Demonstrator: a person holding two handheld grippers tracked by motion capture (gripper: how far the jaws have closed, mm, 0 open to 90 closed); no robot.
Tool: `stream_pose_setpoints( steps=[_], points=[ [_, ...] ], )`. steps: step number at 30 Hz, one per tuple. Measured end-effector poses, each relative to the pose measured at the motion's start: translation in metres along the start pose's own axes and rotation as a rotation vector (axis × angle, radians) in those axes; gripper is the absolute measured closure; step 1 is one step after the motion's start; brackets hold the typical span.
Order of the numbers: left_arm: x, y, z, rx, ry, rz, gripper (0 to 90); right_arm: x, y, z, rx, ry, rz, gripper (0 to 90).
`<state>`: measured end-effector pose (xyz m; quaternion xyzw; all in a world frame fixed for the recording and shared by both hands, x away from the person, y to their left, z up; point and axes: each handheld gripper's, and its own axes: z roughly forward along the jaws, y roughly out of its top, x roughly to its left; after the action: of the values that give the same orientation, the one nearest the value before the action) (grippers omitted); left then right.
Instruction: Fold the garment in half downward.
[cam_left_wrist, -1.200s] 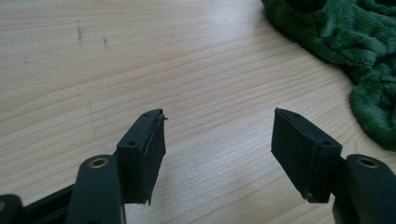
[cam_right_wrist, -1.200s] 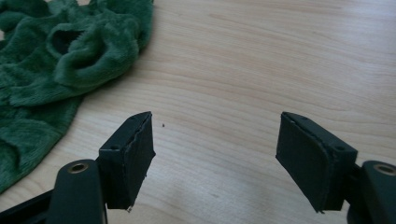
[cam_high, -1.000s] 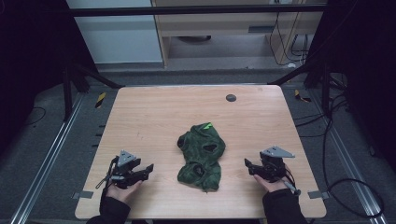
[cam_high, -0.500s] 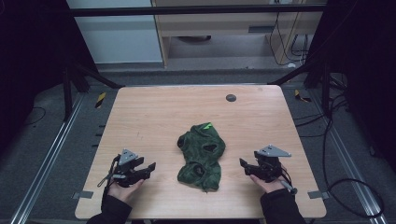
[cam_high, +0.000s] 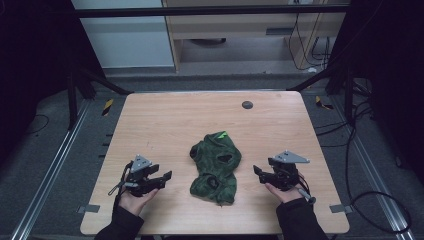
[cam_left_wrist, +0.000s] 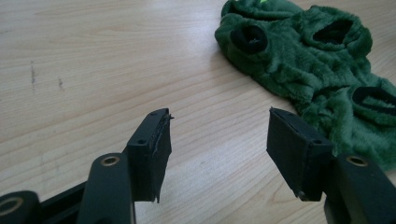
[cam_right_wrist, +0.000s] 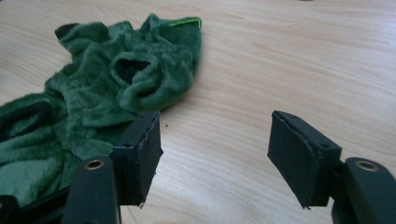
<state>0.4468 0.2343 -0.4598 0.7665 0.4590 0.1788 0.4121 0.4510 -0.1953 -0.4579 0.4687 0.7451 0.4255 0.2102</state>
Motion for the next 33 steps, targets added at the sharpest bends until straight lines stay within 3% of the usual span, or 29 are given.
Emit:
stream_pose_setpoints(
  steps=[17, 33],
  points=[
    [-0.002, 0.029, 0.005, -0.03, -0.012, 0.009, 40.7, 0.006, 0.02, 0.005, -0.006, 0.031, 0.003, 40.6],
    [-0.01, 0.05, 0.023, -0.032, -0.031, 0.014, 41.9, 0.007, 0.044, 0.015, -0.028, 0.056, 0.016, 42.1]
  ],
)
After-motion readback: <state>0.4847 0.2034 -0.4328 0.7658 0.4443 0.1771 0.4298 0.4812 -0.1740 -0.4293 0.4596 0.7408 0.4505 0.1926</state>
